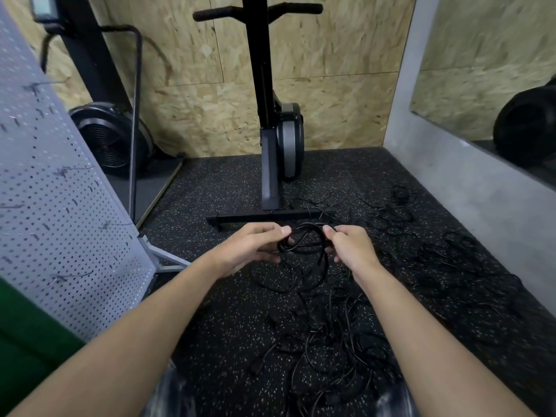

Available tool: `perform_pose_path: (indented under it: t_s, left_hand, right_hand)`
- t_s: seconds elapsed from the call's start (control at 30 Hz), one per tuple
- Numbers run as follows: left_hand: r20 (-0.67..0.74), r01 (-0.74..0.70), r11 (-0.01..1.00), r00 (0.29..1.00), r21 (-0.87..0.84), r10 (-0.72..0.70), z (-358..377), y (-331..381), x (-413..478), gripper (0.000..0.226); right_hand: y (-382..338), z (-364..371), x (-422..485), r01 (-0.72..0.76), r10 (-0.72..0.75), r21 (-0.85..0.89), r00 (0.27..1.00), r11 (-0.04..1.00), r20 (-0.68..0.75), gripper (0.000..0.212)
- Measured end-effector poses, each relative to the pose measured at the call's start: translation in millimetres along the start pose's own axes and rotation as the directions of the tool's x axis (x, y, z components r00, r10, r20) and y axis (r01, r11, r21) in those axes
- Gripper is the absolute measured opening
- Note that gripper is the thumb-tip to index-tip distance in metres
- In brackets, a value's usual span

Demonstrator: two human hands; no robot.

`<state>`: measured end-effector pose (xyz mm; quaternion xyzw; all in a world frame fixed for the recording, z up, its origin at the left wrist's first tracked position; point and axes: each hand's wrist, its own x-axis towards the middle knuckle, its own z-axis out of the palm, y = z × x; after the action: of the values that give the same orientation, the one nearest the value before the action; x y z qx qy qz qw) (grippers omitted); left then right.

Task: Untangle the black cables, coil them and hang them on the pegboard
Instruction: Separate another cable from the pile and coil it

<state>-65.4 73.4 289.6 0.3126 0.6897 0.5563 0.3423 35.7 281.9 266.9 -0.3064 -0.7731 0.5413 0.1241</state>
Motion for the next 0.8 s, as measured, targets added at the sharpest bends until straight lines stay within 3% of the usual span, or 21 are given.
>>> perform_pose_path:
  t_s: [0.17, 0.3, 0.37, 0.47, 0.57, 0.67, 0.73, 0.8]
  left_hand:
    - [-0.022, -0.039, 0.994, 0.999, 0.104, 0.041, 4.6, 3.4, -1.2, 0.016]
    - [0.01, -0.05, 0.988, 0.999, 0.143, 0.049, 3.0, 1.0, 0.1, 0.025]
    - [-0.072, -0.075, 0.98, 0.993, 0.184, 0.09, -0.9, -4.5, 3.0, 0.028]
    - [-0.312, -0.104, 0.965, 0.933, 0.241, 0.178, -3.5, -9.6, 8.2, 0.033]
    - [-0.525, -0.047, 0.959, 0.829, 0.278, 0.192, 0.8, -11.1, 14.7, 0.037]
    - [-0.643, 0.001, 0.984, 0.757, 0.18, 0.117, 10.5, -10.1, 18.5, 0.044]
    - [-0.637, -0.025, 0.994, 0.766, 0.105, 0.087, 17.3, -5.5, 19.4, 0.041]
    - [-0.558, -0.078, 0.993, 0.821, 0.093, 0.117, 19.3, -1.9, 19.7, 0.039]
  right_hand:
    - [4.6, -2.9, -3.1, 0.004, -0.004, -0.005, 0.999, 1.0, 0.052, 0.034]
    - [4.0, -4.6, -3.2, -0.042, 0.013, 0.181, 0.987, 0.983, 0.162, 0.027]
    - [3.4, -6.6, -4.8, -0.053, 0.002, 0.233, 0.977, 0.971, 0.212, 0.025]
    - [1.0, -2.7, -11.5, -0.09, -0.009, 0.334, 0.959, 0.938, 0.284, 0.017]
    - [-4.8, 5.6, -17.1, -0.103, 0.01, 0.404, 0.974, 0.909, 0.228, 0.014]
    - [-8.3, 12.6, -18.9, -0.11, 0.034, 0.461, 0.985, 0.881, 0.17, 0.012]
    - [-8.8, 14.1, -18.5, -0.105, 0.053, 0.498, 0.992, 0.861, 0.118, 0.012]
    - [-8.6, 10.3, -17.3, -0.127, 0.089, 0.545, 0.991, 0.829, 0.097, 0.013]
